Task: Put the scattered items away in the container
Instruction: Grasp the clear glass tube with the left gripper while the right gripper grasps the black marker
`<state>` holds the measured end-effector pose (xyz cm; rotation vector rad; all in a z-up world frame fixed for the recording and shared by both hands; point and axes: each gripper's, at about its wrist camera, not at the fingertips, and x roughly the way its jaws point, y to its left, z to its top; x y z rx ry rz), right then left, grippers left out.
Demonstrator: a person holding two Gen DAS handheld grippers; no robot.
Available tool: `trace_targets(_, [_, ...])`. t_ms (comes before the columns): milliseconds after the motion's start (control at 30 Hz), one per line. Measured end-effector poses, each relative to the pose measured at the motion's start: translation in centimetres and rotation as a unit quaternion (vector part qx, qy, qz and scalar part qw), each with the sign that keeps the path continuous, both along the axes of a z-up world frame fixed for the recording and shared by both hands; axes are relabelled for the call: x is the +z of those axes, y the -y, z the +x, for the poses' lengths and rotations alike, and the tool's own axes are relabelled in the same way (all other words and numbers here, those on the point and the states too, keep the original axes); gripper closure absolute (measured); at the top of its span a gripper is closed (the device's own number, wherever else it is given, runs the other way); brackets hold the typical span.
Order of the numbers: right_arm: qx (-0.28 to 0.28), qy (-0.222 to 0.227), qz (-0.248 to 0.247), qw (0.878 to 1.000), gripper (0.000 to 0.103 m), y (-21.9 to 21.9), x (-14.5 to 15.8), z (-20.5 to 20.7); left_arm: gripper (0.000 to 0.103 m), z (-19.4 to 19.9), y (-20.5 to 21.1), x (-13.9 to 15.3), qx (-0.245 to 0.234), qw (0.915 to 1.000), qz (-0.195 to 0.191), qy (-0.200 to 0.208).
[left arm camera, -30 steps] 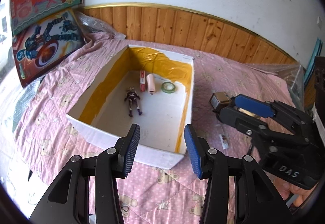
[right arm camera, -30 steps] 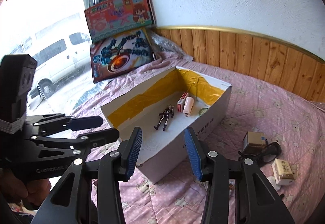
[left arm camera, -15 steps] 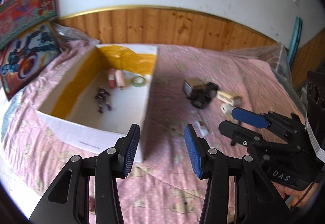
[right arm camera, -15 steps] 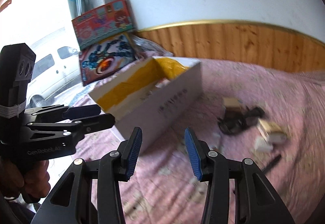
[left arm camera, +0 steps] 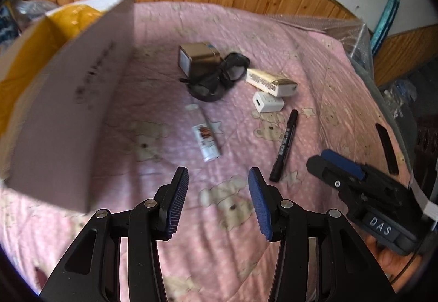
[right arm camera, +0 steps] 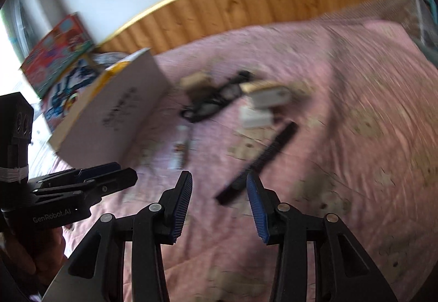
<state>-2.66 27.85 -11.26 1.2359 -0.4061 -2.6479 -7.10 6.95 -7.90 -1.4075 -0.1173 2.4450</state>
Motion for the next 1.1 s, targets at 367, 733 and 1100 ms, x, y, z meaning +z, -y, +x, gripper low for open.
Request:
trace_targets(367, [-0.042, 0.072, -0.019, 0.996, 0.061, -1.9, -3.8, -5.2, 0.055, -5.8, -1.5, -5.0, 0.036, 0.9981, -0.007, 0.050])
trace_targets(733, [-0.006, 0.067, 0.051, 0.996, 0.077, -0.8, -4.8, -7.3, 0.084, -6.7, -0.3, -5.8, 0.026, 0.9996, -0.007, 0.004])
trace_targets(1100, [-0.023, 0.077, -0.030, 0.996, 0.088, -3.3, -4.3, -6.5, 0.085, -5.6, 0.7, -4.9, 0.034, 0.9994, 0.006, -0.001])
